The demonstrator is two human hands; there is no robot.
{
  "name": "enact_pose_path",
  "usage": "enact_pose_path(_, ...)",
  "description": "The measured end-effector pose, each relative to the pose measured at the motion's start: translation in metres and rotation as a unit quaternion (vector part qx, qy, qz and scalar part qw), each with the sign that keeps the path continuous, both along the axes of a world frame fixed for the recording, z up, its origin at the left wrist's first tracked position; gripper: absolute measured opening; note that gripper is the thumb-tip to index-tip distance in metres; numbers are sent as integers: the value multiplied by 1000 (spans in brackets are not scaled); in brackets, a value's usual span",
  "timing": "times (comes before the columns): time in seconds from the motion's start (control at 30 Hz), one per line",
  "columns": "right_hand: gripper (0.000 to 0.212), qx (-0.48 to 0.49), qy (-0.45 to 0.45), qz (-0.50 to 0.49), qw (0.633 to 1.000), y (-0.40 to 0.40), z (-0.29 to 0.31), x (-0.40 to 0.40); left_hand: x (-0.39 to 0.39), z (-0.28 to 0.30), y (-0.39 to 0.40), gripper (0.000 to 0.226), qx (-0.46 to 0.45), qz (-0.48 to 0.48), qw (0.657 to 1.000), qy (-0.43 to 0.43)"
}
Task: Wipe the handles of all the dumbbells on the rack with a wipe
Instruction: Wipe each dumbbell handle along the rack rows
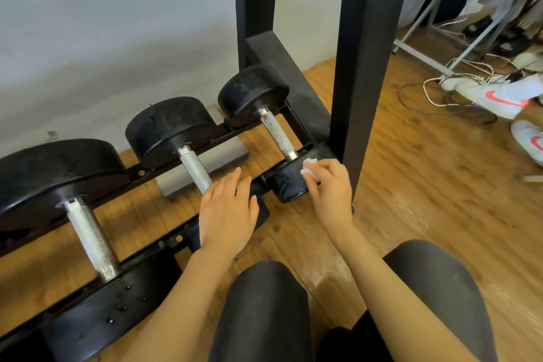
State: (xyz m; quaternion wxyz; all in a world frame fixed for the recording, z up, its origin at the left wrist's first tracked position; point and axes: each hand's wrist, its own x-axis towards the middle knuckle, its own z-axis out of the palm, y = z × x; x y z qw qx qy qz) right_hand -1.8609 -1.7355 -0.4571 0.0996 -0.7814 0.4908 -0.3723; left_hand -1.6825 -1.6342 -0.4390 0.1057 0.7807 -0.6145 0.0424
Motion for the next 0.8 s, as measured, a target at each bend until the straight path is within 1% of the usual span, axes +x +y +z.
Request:
enact_pose_path(0.1,24,-56,91,69,992,9,-14,1,-1,1,0,41,-2,6,1000,2)
enact_pose_path(0.13,25,-65,97,71,991,8,-17,-1,-1,0,1,41,-5,7,1000,3)
enact_pose_path(0.23,17,-62,46,40,996,-4,-11,-4,0,-1,1,41,-15,6,1000,2)
enact_pose_path(0.3,14,-20,-13,3,1000,-16,-4,-3,0,-3,1,41,-20,6,1000,1)
enact_pose_path(0.37,16,39,-93,-40,994,-28,3,-4,0,-4,1,41,-22,8,1000,5)
enact_pose_path(0.4,17,58,-115,-56,990,-31,4,-4,-1,-4,1,41,-20,11,1000,8)
enact_pose_path(0.43,17,56,-111,-63,990,-33,4,-5,-1,-4,1,41,-18,13,1000,13)
enact_pose_path(0.5,17,15,-61,-49,997,-29,0,-6,-1,-4,0,41,-16,20,999,21)
enact_pose_path(0.6,18,-73,23,16,997,-16,-12,-7,-2,-3,-1,41,-14,29,999,28)
enact_pose_path(0.67,25,-120,73,75,987,-7,-19,-7,-2,-2,-1,41,-14,36,999,29)
enact_pose_path(0.7,32,-134,105,101,980,-4,-21,-5,-2,-2,-1,41,-14,38,999,33)
enact_pose_path(0.77,46,-153,192,142,959,-1,-21,1,-3,-1,0,41,-14,42,998,40)
enact_pose_path(0.8,47,-161,232,163,945,-1,-19,6,-3,-1,0,41,-15,43,998,41)
